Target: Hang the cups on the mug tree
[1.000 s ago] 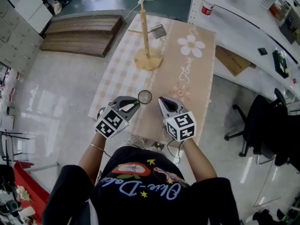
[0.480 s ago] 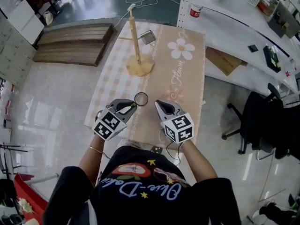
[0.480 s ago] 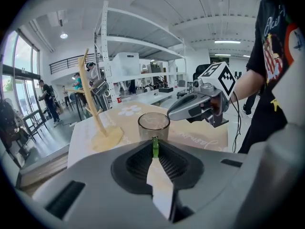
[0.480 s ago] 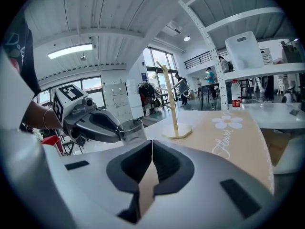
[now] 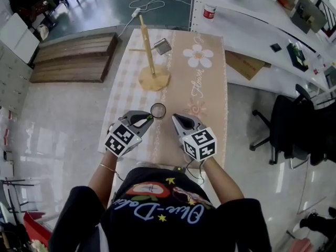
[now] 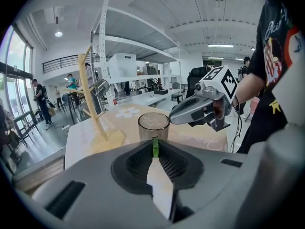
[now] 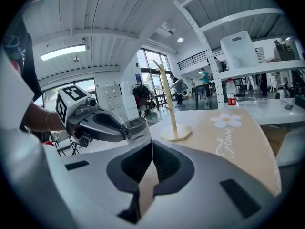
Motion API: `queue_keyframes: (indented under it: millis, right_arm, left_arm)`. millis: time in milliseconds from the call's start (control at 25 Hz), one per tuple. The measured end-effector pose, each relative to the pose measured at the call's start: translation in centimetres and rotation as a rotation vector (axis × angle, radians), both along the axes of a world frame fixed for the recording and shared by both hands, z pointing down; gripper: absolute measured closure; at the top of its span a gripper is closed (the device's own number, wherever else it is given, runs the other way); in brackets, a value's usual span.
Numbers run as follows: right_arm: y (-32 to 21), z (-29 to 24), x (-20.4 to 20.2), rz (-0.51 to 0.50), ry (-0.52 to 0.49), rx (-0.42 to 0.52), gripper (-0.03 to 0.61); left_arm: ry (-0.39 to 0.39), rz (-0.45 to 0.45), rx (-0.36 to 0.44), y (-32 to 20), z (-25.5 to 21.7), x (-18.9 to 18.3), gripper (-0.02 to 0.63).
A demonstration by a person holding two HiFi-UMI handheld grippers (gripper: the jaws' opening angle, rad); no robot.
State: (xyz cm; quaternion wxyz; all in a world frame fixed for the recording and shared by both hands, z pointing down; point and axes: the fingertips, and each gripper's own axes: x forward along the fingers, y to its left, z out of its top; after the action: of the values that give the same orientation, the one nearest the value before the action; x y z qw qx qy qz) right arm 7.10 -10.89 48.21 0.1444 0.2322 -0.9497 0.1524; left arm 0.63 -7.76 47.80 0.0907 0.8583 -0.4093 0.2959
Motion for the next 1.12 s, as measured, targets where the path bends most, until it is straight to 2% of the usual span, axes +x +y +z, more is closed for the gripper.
queue_keyframes:
  millis: [360, 600, 840, 1120]
  right_arm:
    - [0.2, -0.1, -2.6, 0.081, 0.015, -0.011, 0.569]
    - [0.3, -0.5, -4.2, 0.148, -0.023, -0.014, 0.569]
    - [-0.1, -0.3, -5.0, 0.222, -0.014, -0.029, 0.569]
    - [-0.5, 0.0, -5.9, 0.309, 0.003, -0.046, 0.569]
  left_arm:
    - [0.032, 0.106, -0.002, -1.0, -0.6, -2.0, 0.566]
    - [0.056, 0.172, -0.007, -1.5, -0.4, -3.2, 0.566]
    - [0.109, 0.226, -0.02, -2.1, -0.3, -4.1, 0.566]
    - [0.124, 0.292, -0.034, -2.7, 0.4, -5.3, 0.566]
